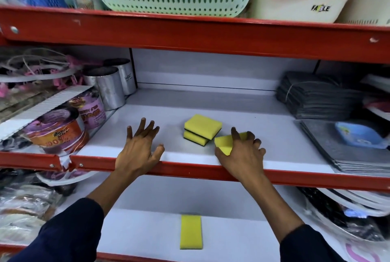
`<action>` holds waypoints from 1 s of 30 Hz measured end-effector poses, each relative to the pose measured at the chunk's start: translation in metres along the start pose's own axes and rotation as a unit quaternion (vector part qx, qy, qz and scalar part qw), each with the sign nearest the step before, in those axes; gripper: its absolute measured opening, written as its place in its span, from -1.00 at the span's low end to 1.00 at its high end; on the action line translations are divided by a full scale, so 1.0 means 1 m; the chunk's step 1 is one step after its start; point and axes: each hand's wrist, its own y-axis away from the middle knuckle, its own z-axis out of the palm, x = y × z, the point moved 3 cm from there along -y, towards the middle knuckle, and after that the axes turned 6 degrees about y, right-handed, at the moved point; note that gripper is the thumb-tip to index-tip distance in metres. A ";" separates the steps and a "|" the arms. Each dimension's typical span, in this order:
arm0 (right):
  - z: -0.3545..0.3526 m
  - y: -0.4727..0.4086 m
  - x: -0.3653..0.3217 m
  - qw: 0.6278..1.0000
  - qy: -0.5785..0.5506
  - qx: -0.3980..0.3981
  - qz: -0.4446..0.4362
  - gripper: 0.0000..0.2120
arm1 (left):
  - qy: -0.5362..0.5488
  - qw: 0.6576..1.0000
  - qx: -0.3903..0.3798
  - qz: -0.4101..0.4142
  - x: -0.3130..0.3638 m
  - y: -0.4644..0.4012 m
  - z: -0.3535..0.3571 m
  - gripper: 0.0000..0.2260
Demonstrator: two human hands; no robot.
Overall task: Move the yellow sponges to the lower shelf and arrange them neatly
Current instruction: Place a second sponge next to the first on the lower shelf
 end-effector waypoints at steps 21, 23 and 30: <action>0.135 0.105 0.071 0.854 -0.030 -0.138 -0.501 -0.33 | 0.005 1.000 0.008 0.005 -0.002 -0.004 0.000 -0.32; 0.166 0.109 0.078 0.865 -0.011 -0.180 -0.468 -0.29 | 0.005 1.000 0.008 0.004 -0.002 -0.003 0.000 -0.33; 0.251 0.113 0.087 0.875 0.031 -0.276 -0.396 -0.07 | 0.003 1.000 0.006 -0.002 -0.002 -0.005 0.000 -0.33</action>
